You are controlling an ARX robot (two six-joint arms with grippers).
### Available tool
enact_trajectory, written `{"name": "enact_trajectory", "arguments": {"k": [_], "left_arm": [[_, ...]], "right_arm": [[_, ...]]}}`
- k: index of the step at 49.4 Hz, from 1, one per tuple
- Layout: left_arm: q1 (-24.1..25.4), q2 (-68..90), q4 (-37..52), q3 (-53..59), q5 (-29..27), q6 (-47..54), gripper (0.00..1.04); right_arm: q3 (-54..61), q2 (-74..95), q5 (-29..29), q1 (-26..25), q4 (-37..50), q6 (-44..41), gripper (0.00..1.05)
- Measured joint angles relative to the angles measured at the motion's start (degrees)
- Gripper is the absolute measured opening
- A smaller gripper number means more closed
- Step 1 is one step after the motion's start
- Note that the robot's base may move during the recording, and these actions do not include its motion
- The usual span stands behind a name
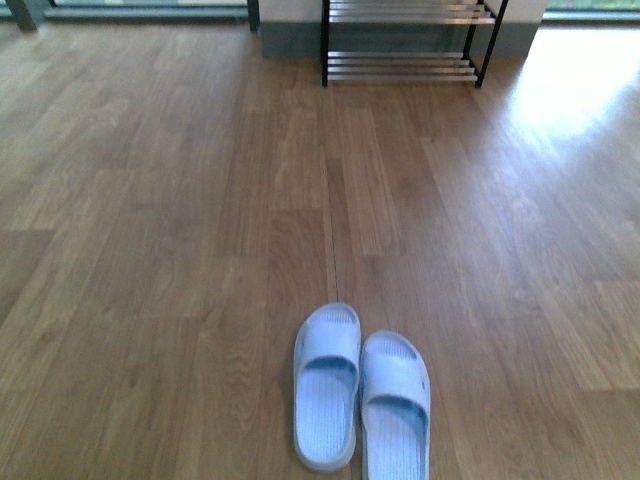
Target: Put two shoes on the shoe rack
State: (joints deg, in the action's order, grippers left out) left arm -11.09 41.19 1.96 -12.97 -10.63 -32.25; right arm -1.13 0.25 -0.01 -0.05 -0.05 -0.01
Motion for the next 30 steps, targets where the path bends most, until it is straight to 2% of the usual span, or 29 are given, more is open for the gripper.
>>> {"name": "enact_trajectory", "arguments": {"k": [3,10,15,30], "left_arm": [[-0.09,9.18,7.34,-2.69,1.62,1.01,0.95],[-0.26,25.86,15.87,-8.15,4.96,4.37,0.95],[-1.42,38.27,18.78,-12.13,7.87,7.02,0.95],[-5.16,65.42,22.71,-24.92,10.6,16.17,0.95]], "right_arm": [[0.0,0.0,-0.02,0.0,0.0,0.0,0.95],[0.0,0.0,-0.02,0.0,-0.02,0.0,0.95],[0.0,0.0,-0.02,0.0,0.0,0.0,0.95],[0.0,0.0,0.0,0.0,0.0,0.0,0.95]]}}
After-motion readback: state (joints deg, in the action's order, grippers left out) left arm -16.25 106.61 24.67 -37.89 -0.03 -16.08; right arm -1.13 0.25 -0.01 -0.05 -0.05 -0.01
